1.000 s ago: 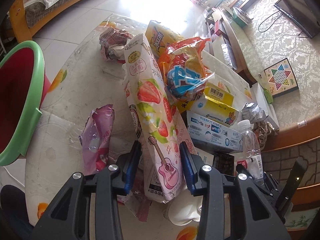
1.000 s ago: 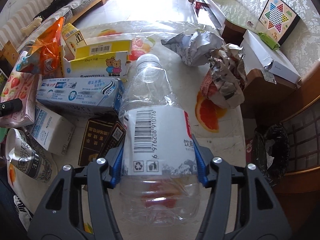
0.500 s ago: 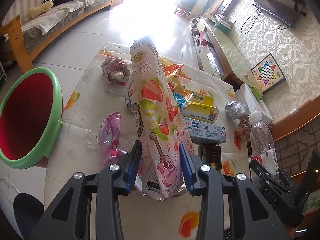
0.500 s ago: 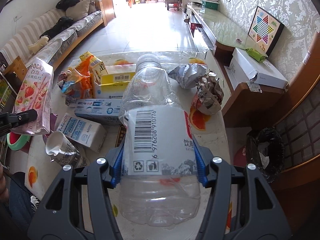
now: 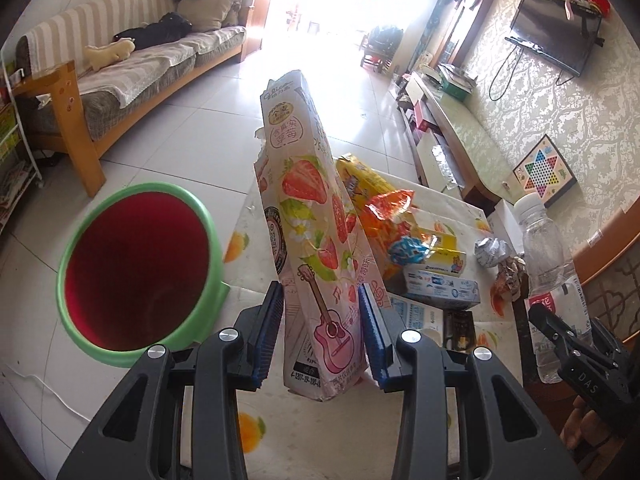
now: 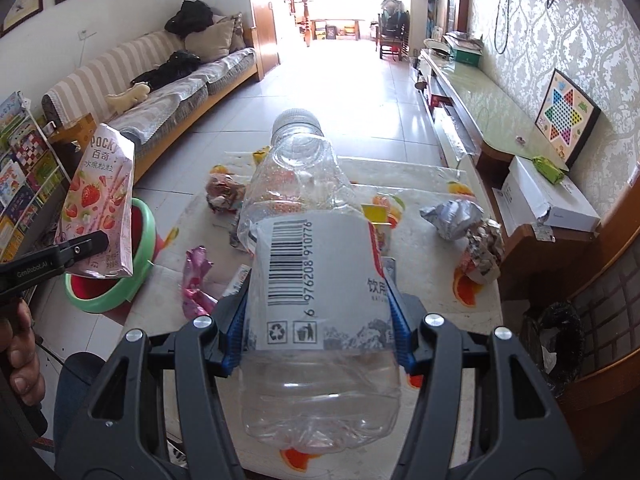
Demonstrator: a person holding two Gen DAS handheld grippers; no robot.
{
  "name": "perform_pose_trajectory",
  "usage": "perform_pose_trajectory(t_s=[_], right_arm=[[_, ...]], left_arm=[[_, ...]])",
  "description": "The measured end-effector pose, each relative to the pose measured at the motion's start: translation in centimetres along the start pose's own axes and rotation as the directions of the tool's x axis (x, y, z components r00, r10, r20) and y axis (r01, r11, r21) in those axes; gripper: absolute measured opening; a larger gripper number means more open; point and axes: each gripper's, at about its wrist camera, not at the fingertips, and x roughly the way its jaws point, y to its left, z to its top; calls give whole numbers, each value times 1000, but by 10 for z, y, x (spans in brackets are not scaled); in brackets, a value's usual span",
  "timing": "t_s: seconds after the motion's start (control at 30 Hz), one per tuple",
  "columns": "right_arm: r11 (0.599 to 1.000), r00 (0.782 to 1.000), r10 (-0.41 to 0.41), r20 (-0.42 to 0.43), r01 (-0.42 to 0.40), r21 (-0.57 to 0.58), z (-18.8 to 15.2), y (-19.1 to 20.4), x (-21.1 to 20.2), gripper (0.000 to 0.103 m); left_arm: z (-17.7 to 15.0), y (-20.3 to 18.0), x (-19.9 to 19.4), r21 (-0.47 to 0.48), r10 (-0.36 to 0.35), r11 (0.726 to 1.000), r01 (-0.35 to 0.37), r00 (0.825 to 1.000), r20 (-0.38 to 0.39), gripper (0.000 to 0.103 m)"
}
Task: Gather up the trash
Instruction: 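Carry the strawberry bag and bottle over the red bin and release both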
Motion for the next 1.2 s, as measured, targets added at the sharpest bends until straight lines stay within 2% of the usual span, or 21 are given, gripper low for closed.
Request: perform_pose_trajectory(t_s=[0.13, 0.4, 0.77, 0.8, 0.87, 0.97, 1.03, 1.2], right_arm=[[998, 999, 48, 21, -47, -49, 16, 41, 1, 56], [980, 988, 152, -5, -151, -132, 32, 119, 22, 56], [956, 974, 211, -78, -222, -190, 34, 185, 55, 56], [955, 974, 213, -81, -225, -192, 35, 187, 58, 56], [955, 974, 209, -86, -223, -198, 36, 192, 63, 56], [954, 973, 210, -94, -225, -197, 37, 198, 68, 56], [952, 972, 213, -98, -229, -203, 37, 203, 70, 56], [944, 968, 224, -113, -245, -222, 34, 216, 75, 56]], left_arm=[[10, 41, -6, -25, 63, 998, -63, 998, 18, 36], [17, 115, 0, -76, 153, 985, -152, 988, 3, 36], [15, 165, 22, -103, 208, 971, -215, 975, -72, 38], [15, 168, 22, -109, 211, 970, -218, 975, -70, 40], [16, 172, 20, -123, 212, 968, -218, 975, -61, 64], [15, 178, 16, -143, 211, 966, -215, 977, -45, 80], [14, 180, 13, -145, 215, 965, -218, 976, -35, 87], [10, 184, 0, -148, 245, 959, -243, 969, -4, 89]])
